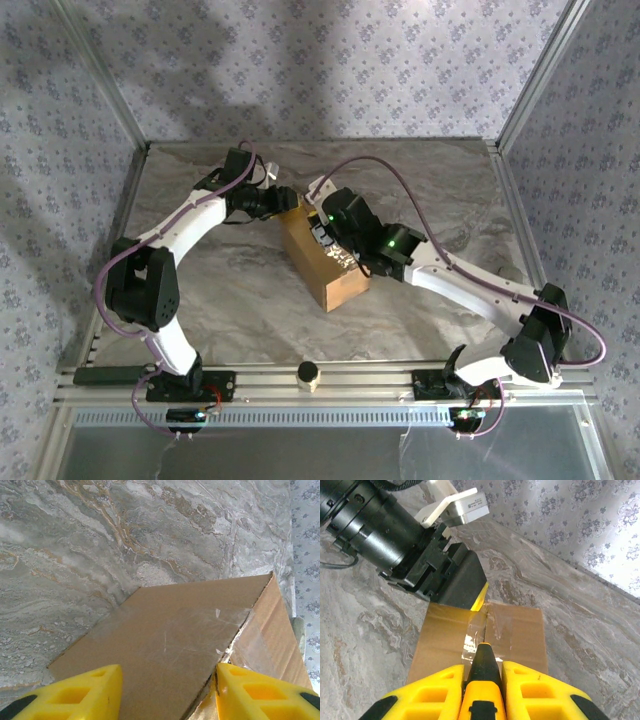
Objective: Unpack the express box
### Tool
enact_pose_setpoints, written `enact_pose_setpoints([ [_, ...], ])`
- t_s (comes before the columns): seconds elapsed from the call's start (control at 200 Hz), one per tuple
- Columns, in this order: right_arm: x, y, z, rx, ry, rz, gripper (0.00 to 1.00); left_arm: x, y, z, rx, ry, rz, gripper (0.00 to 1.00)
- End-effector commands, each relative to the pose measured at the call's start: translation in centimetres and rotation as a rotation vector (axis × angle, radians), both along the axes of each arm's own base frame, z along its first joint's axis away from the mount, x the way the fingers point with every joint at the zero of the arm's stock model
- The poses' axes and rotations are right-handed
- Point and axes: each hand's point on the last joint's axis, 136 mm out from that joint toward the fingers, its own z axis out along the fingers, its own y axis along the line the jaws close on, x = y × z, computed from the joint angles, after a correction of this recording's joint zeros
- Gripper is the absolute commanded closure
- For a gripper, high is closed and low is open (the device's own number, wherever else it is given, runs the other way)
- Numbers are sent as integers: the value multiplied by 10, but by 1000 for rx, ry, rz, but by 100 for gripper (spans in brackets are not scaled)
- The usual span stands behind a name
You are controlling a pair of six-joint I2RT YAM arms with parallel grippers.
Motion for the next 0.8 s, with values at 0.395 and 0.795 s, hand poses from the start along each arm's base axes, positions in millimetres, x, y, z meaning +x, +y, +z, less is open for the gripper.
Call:
enact_pose_setpoints([
  [0.395, -43, -22, -26, -87, 105, 11, 100, -3, 32, -56, 200, 93, 101, 53],
  [0.795, -50, -17, -18, -56, 96, 19, 100, -1, 33, -57, 207, 84, 104, 54],
])
